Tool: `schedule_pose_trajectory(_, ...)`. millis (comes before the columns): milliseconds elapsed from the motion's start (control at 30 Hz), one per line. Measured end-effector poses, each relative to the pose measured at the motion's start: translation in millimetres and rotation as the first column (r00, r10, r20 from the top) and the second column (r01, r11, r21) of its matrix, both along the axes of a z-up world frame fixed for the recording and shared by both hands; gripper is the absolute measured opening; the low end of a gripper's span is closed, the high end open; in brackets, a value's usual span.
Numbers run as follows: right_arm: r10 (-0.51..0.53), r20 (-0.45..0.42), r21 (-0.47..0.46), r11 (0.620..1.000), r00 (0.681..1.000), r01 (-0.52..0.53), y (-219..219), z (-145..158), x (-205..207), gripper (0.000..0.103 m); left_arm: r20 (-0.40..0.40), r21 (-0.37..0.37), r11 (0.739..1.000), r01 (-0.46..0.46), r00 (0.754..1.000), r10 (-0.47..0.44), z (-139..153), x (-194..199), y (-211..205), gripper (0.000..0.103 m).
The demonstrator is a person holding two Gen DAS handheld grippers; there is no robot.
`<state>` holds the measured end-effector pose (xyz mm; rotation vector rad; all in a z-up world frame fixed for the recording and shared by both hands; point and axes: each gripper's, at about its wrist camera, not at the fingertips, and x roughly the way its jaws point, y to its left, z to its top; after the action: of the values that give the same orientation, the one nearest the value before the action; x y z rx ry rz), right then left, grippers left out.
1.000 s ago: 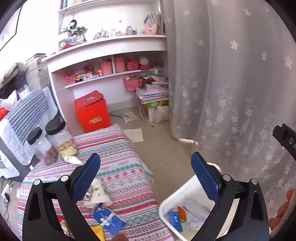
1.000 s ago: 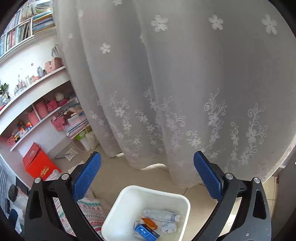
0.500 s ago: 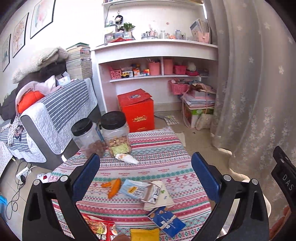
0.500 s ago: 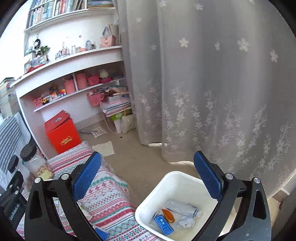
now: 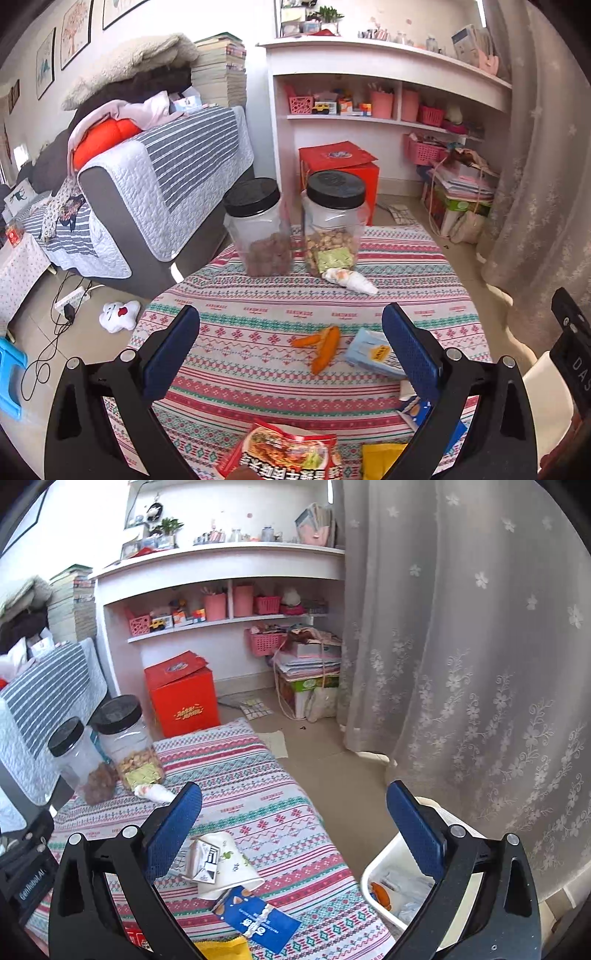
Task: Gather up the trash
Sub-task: 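Move both grippers back over the table toward the remaining trash, then grasp the white tissue with the right gripper and lift it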
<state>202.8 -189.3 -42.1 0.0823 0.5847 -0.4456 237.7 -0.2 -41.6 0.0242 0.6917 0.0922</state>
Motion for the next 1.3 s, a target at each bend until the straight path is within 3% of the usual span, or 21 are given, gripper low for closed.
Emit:
schedule_pose_trajectory(200, 0.168, -0.103, -0.046, 0.984, 0.98, -0.173, 47, -20, 31, 0.096, -0.069, -0.067, 0.992, -0.109, 0.992, 0.104, -2, 12, 70, 0.096)
schedule_pose_trajectory(367, 0.332, -0.206, -0.086, 0.931, 0.921, -0.355, 81, -33, 68, 0.096, -0.164, -0.17, 0.968, -0.184, 0.974, 0.157, -13, 11, 119, 0.096)
schedule_pose_trajectory(400, 0.371, -0.231, -0.063, 0.917, 0.899, -0.394, 84, -36, 81, 0.096, -0.169, -0.18, 0.965, -0.192, 0.972, 0.162, -14, 10, 125, 0.096)
schedule_pose_trajectory(533, 0.548, -0.349, 0.04, 0.82, 0.761, -0.572, 94, -53, 136, 0.096, -0.18, -0.179, 0.963, -0.199, 0.969, 0.167, -16, 10, 138, 0.096)
schedule_pose_trajectory(667, 0.6, -0.448, -0.03, 0.731, 0.663, -0.682, 105, -72, 174, 0.096, -0.195, -0.174, 0.964, -0.2, 0.967, 0.166, -21, 12, 146, 0.096)
schedule_pose_trajectory(767, 0.602, -0.553, -0.102, 0.637, 0.576, -0.764, 117, -94, 190, 0.093, -0.209, -0.161, 0.966, -0.202, 0.964, 0.167, -25, 17, 148, 0.096)
schedule_pose_trajectory(867, 0.606, -0.617, -0.094, 0.577, 0.502, -0.812, 124, -113, 201, 0.091, -0.226, -0.139, 0.972, -0.189, 0.962, 0.155, -31, 21, 146, 0.096)
schedule_pose_trajectory(967, 0.614, -0.637, -0.057, 0.565, 0.466, -0.823, 128, -129, 214, 0.089, -0.244, -0.108, 0.981, -0.159, 0.961, 0.129, -39, 23, 139, 0.096)
schedule_pose_trajectory(1100, 0.644, -0.622, 0.046, 0.598, 0.446, -0.8, 122, -146, 235, 0.079, -0.264, -0.096, 0.988, -0.124, 0.96, 0.094, -45, 22, 133, 0.096)
schedule_pose_trajectory(1300, 0.685, -0.573, 0.172, 0.638, 0.451, -0.75, 110, -157, 255, 0.053, -0.282, -0.084, 0.989, -0.123, 0.955, 0.095, -54, 25, 135, 0.096)
